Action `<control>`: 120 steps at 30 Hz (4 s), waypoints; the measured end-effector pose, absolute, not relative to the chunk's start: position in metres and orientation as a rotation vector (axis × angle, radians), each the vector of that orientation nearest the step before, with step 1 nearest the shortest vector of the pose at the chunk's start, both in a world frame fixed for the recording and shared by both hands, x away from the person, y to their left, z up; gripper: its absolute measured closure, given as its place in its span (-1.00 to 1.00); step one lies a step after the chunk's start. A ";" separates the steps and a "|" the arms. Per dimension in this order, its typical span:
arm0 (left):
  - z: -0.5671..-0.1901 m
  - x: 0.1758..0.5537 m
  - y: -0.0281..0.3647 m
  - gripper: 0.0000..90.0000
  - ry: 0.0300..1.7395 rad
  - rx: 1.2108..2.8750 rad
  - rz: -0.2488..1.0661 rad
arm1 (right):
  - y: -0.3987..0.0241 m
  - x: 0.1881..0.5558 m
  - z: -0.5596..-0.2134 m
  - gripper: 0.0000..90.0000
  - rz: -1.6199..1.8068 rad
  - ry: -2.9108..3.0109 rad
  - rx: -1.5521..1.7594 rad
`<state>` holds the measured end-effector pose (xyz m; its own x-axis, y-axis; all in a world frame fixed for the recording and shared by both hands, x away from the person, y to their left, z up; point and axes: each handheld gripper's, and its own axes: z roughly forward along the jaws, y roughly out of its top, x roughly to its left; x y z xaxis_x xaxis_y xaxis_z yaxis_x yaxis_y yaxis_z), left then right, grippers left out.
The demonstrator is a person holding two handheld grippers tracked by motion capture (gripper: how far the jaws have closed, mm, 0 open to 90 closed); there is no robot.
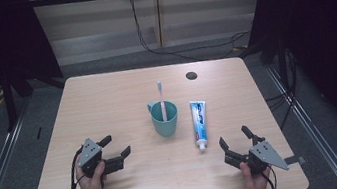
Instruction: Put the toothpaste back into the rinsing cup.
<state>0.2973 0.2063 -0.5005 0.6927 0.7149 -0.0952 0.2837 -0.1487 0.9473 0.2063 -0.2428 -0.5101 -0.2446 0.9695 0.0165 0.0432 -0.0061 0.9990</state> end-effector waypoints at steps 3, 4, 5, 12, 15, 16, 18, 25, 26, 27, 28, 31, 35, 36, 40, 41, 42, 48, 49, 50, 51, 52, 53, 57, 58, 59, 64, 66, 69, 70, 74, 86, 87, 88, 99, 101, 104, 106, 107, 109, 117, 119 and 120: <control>-0.503 0.289 0.203 -0.65 0.790 1.709 0.493 | -0.243 0.207 -0.510 -0.71 1.380 1.418 1.120; -0.504 0.287 0.204 -0.65 0.800 1.701 0.488 | -0.243 0.207 -0.510 -0.71 1.380 1.418 1.120; -0.504 0.285 0.206 -0.65 0.803 1.675 0.496 | -0.243 0.207 -0.510 -0.71 1.381 1.417 1.120; -0.504 0.277 0.208 -0.65 0.802 1.649 0.562 | -0.244 0.207 -0.510 -0.71 1.382 1.420 1.132; -0.505 0.275 0.211 -0.65 0.814 1.606 0.583 | -0.244 0.208 -0.510 -0.71 1.388 1.430 1.142; -0.506 0.274 0.211 -0.65 0.809 1.594 0.583 | -0.244 0.208 -0.510 -0.71 1.388 1.430 1.142; -0.506 0.271 0.215 -0.66 0.800 1.561 0.601 | -0.243 0.210 -0.509 -0.71 1.368 1.442 1.154; -0.509 0.263 0.217 -0.66 0.734 1.508 0.651 | -0.242 0.215 -0.508 -0.71 1.367 1.476 1.182; -0.509 0.261 0.217 -0.66 0.713 1.502 0.668 | -0.242 0.216 -0.508 -0.71 1.375 1.481 1.187; -0.510 0.259 0.218 -0.66 0.705 1.487 0.662 | -0.242 0.217 -0.508 -0.70 1.366 1.491 1.194; -0.510 0.260 0.219 -0.66 0.687 1.480 0.659 | -0.241 0.219 -0.507 -0.68 1.366 1.512 1.208; -0.511 0.261 0.220 -0.66 0.691 1.479 0.653 | -0.240 0.220 -0.507 -0.64 1.376 1.529 1.208; -0.510 0.261 0.221 -0.66 0.683 1.486 0.665 | -0.238 0.222 -0.505 -0.56 1.391 1.553 1.211; -0.510 0.261 0.220 -0.65 0.683 1.484 0.663 | -0.238 0.222 -0.504 -0.54 1.395 1.561 1.209; -0.510 0.261 0.221 -0.65 0.680 1.486 0.665 | -0.237 0.226 -0.491 -0.45 1.423 1.594 1.226; -0.510 0.261 0.221 -0.65 0.681 1.486 0.665 | -0.237 0.226 -0.491 -0.45 1.423 1.594 1.226; -0.510 0.261 0.221 -0.65 0.680 1.486 0.665 | -0.236 0.227 -0.487 -0.44 1.422 1.598 1.236; -0.511 0.261 0.220 -0.65 0.681 1.483 0.664 | -0.233 0.239 -0.471 -0.31 1.436 1.664 1.228; -0.510 0.261 0.221 -0.65 0.680 1.485 0.664 | -0.232 0.241 -0.469 -0.29 1.453 1.670 1.234; -0.510 0.261 0.221 -0.65 0.682 1.485 0.668 | -0.233 0.244 -0.465 -0.27 1.442 1.696 1.234; -0.510 0.261 0.221 -0.65 0.680 1.485 0.664 | -0.234 0.246 -0.463 -0.25 1.438 1.701 1.232; -0.510 0.261 0.221 -0.65 0.680 1.486 0.665 | -0.235 0.248 -0.460 -0.22 1.437 1.717 1.231; -0.510 0.261 0.221 -0.65 0.680 1.486 0.665 | -0.235 0.248 -0.460 -0.22 1.437 1.717 1.231; -0.510 0.261 0.221 -0.65 0.680 1.486 0.664 | -0.237 0.252 -0.448 -0.17 1.411 1.763 1.248; -0.510 0.261 0.221 -0.65 0.680 1.485 0.664 | -0.238 0.254 -0.445 -0.17 1.412 1.774 1.256; -0.510 0.261 0.221 -0.65 0.680 1.485 0.665 | -0.241 0.257 -0.441 -0.17 1.400 1.810 1.277; -0.511 0.261 0.220 -0.65 0.682 1.483 0.664 | -0.246 0.267 -0.435 -0.14 1.357 1.895 1.329; -0.510 0.261 0.221 -0.65 0.681 1.485 0.665 | -0.246 0.269 -0.435 -0.13 1.349 1.915 1.336; -0.510 0.261 0.221 -0.65 0.683 1.483 0.667 | -0.247 0.277 -0.433 -0.12 1.325 1.962 1.371; -0.510 0.261 0.221 -0.65 0.681 1.485 0.664 | -0.246 0.278 -0.433 -0.12 1.318 1.971 1.372; -0.510 0.261 0.221 -0.65 0.682 1.485 0.668 | -0.245 0.283 -0.431 -0.12 1.300 2.006 1.384; -0.510 0.261 0.221 -0.65 0.680 1.485 0.665 | -0.238 0.305 -0.432 -0.21 1.207 2.125 1.494; -0.510 0.261 0.221 -0.65 0.682 1.485 0.668 | -0.237 0.308 -0.432 -0.21 1.194 2.138 1.505; -0.510 0.261 0.221 -0.65 0.680 1.486 0.665 | -0.236 0.310 -0.432 -0.21 1.187 2.149 1.513; -0.510 0.261 0.221 -0.65 0.680 1.485 0.664 | -0.222 0.336 -0.427 -0.13 1.054 2.274 1.607; -0.510 0.261 0.221 -0.65 0.680 1.486 0.666 | -0.221 0.337 -0.427 -0.13 1.041 2.282 1.613; -0.511 0.261 0.220 -0.65 0.681 1.485 0.663 | -0.217 0.344 -0.425 -0.13 1.012 2.319 1.622; -0.510 0.261 0.221 -0.65 0.680 1.486 0.665 | -0.216 0.346 -0.426 -0.15 0.998 2.333 1.626; -0.510 0.261 0.221 -0.65 0.680 1.485 0.665 | -0.215 0.348 -0.426 -0.16 0.986 2.340 1.627; -0.510 0.261 0.221 -0.65 0.681 1.485 0.668 | -0.214 0.352 -0.427 -0.16 0.974 2.352 1.639; -0.511 0.261 0.220 -0.65 0.675 1.484 0.659 | -0.206 0.367 -0.436 -0.08 0.839 2.430 1.688; -0.510 0.261 0.221 -0.65 0.674 1.486 0.658 | -0.205 0.372 -0.439 -0.06 0.781 2.445 1.702; -0.511 0.261 0.220 -0.65 0.674 1.484 0.658 | -0.206 0.374 -0.440 -0.05 0.763 2.449 1.706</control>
